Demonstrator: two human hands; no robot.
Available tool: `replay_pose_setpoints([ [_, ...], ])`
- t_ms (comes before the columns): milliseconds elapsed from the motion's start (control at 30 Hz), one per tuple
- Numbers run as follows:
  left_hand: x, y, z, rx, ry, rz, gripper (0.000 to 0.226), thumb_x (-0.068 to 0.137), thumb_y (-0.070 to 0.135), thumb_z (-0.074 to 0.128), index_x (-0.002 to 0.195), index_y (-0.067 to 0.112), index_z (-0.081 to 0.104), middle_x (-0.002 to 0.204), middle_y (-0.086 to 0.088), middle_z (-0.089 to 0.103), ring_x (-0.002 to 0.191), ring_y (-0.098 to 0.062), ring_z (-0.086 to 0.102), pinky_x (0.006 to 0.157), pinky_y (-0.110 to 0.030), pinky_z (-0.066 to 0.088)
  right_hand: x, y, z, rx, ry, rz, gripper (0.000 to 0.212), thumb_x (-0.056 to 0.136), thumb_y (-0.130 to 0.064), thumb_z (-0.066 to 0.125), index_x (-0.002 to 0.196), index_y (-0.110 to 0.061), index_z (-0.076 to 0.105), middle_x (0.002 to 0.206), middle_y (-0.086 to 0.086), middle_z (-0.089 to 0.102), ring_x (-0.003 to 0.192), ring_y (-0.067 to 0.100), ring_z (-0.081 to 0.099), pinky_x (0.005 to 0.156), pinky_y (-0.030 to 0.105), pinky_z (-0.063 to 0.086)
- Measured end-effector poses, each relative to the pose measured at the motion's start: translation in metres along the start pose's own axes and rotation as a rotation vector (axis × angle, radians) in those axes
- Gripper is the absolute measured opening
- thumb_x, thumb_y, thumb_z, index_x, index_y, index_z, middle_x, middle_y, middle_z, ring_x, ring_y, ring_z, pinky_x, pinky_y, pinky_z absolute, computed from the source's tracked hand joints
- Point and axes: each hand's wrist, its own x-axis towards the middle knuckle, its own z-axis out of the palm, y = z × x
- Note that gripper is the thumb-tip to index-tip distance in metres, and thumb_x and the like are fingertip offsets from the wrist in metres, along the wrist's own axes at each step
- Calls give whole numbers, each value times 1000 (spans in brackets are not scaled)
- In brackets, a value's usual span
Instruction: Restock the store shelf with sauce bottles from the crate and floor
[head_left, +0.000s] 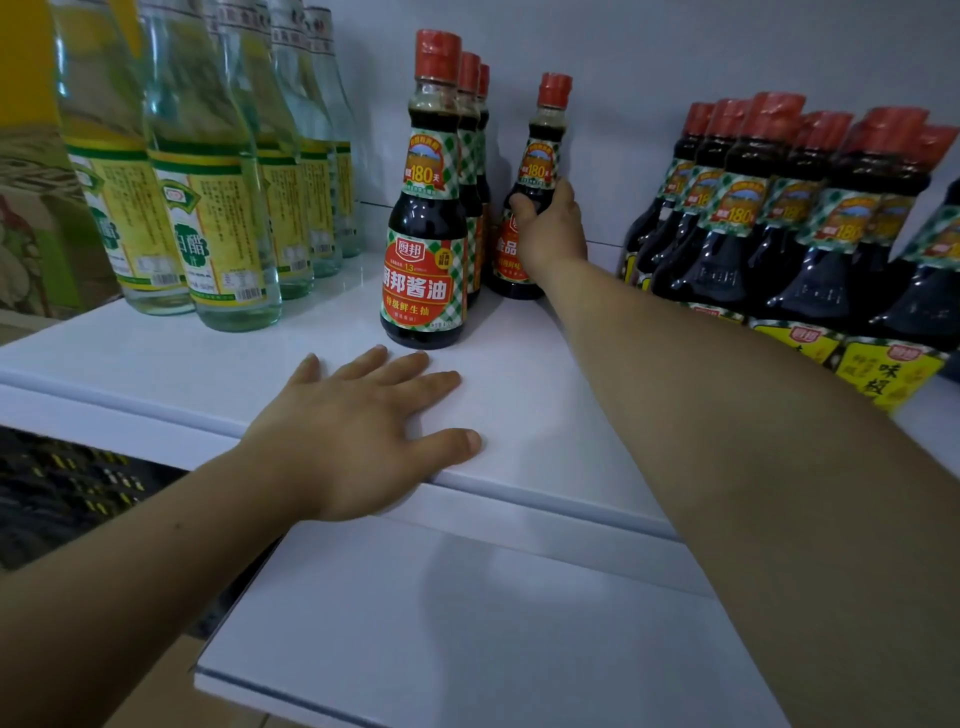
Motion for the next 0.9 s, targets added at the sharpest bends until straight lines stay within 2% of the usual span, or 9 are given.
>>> replay_pose_setpoints([
  [167,0,0,-1,5,4,3,94,55,84,-9,144,55,-2,157,23,-5,147,-6,-4,119,-46,4,7,6,3,38,7,-25,54,99,-39,47,143,-13,32,140,12,43,124,31,46,100,38,41],
  [333,1,1,-1,-9,-4,-5,95,54,85,-7,143,56,0,157,25,-4,147,-5,-4,119,-46,3,2,8,6,-2,-3,3,66,100,-41,44,153,-16,15,153,11,27,134,31,38,110,41,35],
  [567,1,0,-1,-24,-10,-1,94,55,86,-6,144,55,1,157,24,-3,147,-7,-3,119,-49,2,6,15,3,-52,-42,-26,73,96,-37,53,154,-18,13,151,11,29,133,31,39,108,40,35],
  [733,1,-1,-1,-34,-24,-11,83,67,84,5,145,54,5,158,22,-1,147,-8,-2,119,-49,1,6,10,4,-10,-70,12,78,94,-36,56,154,-21,10,153,9,30,135,31,38,111,42,34],
  [833,1,-2,-4,-29,-37,-15,79,72,83,9,145,53,7,159,21,1,148,-8,-1,119,-49,2,-9,2,1,-52,-124,55,93,92,-38,61,155,-20,-6,159,10,17,142,30,28,115,42,28],
  [900,2,-2,-4,-34,-45,-20,73,80,82,15,146,52,9,159,20,2,148,-10,-1,119,-50,2,-22,2,-2,-99,-151,61,95,89,-43,63,155,-19,-1,158,11,18,141,32,29,115,44,30],
])
